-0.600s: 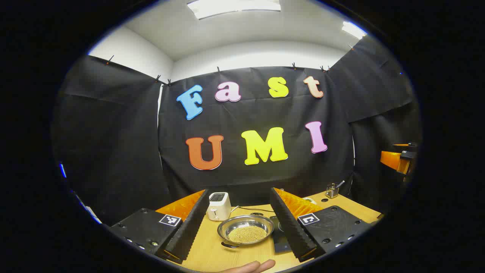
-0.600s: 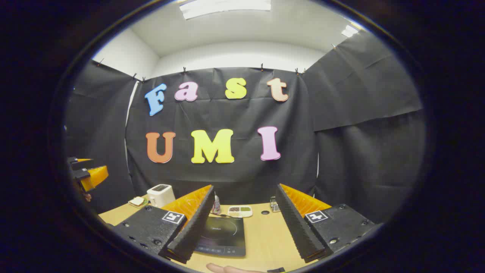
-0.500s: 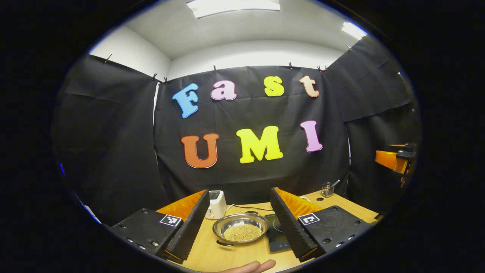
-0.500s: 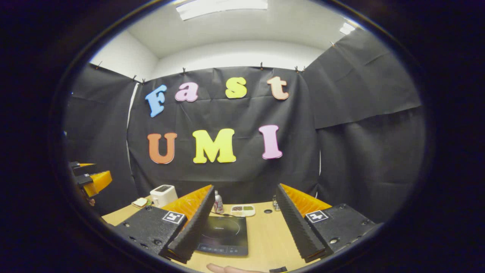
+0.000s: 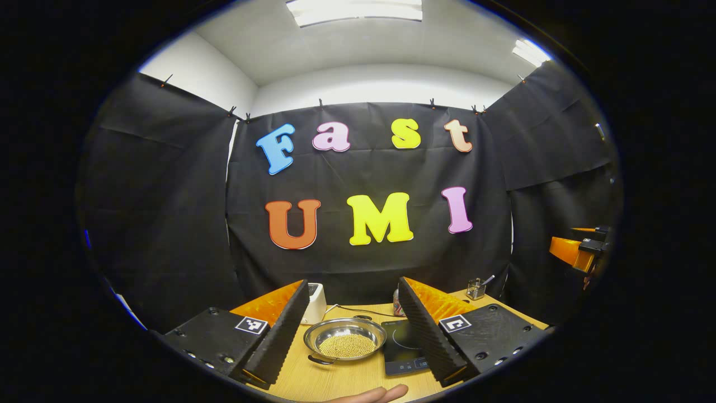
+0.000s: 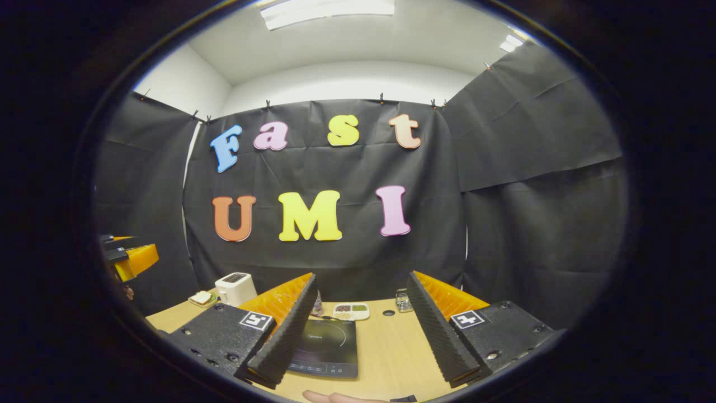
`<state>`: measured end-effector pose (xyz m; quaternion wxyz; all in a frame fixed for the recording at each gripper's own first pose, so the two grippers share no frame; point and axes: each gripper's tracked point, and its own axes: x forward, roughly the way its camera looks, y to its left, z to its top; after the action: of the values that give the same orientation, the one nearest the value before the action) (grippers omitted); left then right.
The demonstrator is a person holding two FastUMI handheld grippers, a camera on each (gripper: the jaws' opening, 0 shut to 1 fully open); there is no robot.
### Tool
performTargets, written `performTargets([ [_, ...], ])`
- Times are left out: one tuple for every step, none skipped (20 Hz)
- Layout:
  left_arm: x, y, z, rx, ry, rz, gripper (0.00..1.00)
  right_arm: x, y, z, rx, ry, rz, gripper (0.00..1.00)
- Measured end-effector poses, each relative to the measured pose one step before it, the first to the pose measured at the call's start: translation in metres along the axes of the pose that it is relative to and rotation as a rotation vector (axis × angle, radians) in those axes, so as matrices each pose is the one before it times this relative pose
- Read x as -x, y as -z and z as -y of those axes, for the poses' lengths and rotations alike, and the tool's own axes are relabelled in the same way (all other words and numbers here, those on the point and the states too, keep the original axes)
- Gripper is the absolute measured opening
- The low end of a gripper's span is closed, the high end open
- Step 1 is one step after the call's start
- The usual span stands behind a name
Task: First push the handle of the pot to place it horizontally, then grasp the pot with both hands and set it on the induction cooktop.
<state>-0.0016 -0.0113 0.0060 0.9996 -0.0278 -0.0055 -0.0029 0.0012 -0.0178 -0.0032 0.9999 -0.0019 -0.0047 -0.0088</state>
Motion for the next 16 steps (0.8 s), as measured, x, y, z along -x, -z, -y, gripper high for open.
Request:
performTargets([
  [-0.00077,0.00166,-0.0033,-0.00203,-0.00937,-0.00502,0.95,-0.00013,0.0006,0.00066,-0.00001,0.00123,0.00193,0.96],
  [-0.00185,-0.00025,-0.00265,0.00051,-0.00487,0.00672,0.95,-0.00042,-0.00073,0.00134,-0.00052,0.00395,0.00016,0.96],
  [-0.0018,-0.00094,-0.00415,0.00328,-0.01806,0.00564,0.94,0.00043,0.00112,0.00052,-0.00225,0.00252,0.0013,0.96],
  [-0.00148,0.001,-0.00282,0.00459,-0.00925,0.00606,0.72,0.00087,-0.0001,-0.0001,-0.00474,-0.00036,0.00194,0.96],
  [-0.00246,0.00024,0.00032,0.00756,0.00459,0.00606,0.75,0.00136,-0.00025,-0.00135,-0.00734,-0.00306,0.00623,0.96],
  [-0.00782,0.00343,0.00214,-0.0037,0.00912,0.00117,0.75,0.00104,-0.00117,-0.00149,-0.00664,-0.00368,0.00546,0.96],
  [0.00091,0.00163,-0.00252,0.00315,0.00011,0.00464,0.7,0.00065,0.00187,-0.00096,-0.0024,-0.00327,0.00237,0.96],
  [-0.00149,0.00164,-0.00141,-0.00048,-0.00023,-0.00147,0.57,0.00023,0.00056,-0.00118,0.00281,-0.00195,0.00063,0.96],
  [-0.00221,0.00181,-0.00034,-0.00111,0.00545,0.00838,0.5,-0.00049,0.001,-0.00079,0.00636,-0.00125,0.00194,0.96],
  [-0.0054,0.00103,0.00035,-0.00866,-0.00056,0.00189,0.33,0.00026,0.00038,-0.00093,0.00662,-0.00047,0.00269,0.96],
  [-0.00151,0.00436,-0.00251,-0.0042,-0.00177,-0.00056,0.21,-0.00045,-0.00043,-0.00063,0.00305,0.00007,0.00316,0.96],
  [-0.00378,0.00609,0.00094,-0.00746,0.0023,-0.01501,0.0,-0.00024,0.00152,-0.00106,0.00259,-0.00138,0.00005,0.96],
  [-0.00266,0.0093,0.0,-0.00737,0.00951,-0.02186,0.01,0.00022,0.0013,-0.00061,-0.00047,-0.0014,-0.00093,0.96],
  [0.0028,0.00531,-0.00114,0.00088,0.00033,-0.01624,0.0,-0.00017,0.00261,-0.00151,0.00207,-0.00389,-0.00293,0.96],
  [-0.00668,0.00731,0.00242,0.00226,0.00425,-0.02512,0.0,-0.00069,0.00098,-0.00081,0.00262,-0.00172,-0.00267,0.96],
  [-0.0046,0.0074,-0.00025,0.0049,0.00156,-0.02739,0.0,-0.00059,0.0016,0.00086,0.00174,0.00124,-0.00253,1.0],
])
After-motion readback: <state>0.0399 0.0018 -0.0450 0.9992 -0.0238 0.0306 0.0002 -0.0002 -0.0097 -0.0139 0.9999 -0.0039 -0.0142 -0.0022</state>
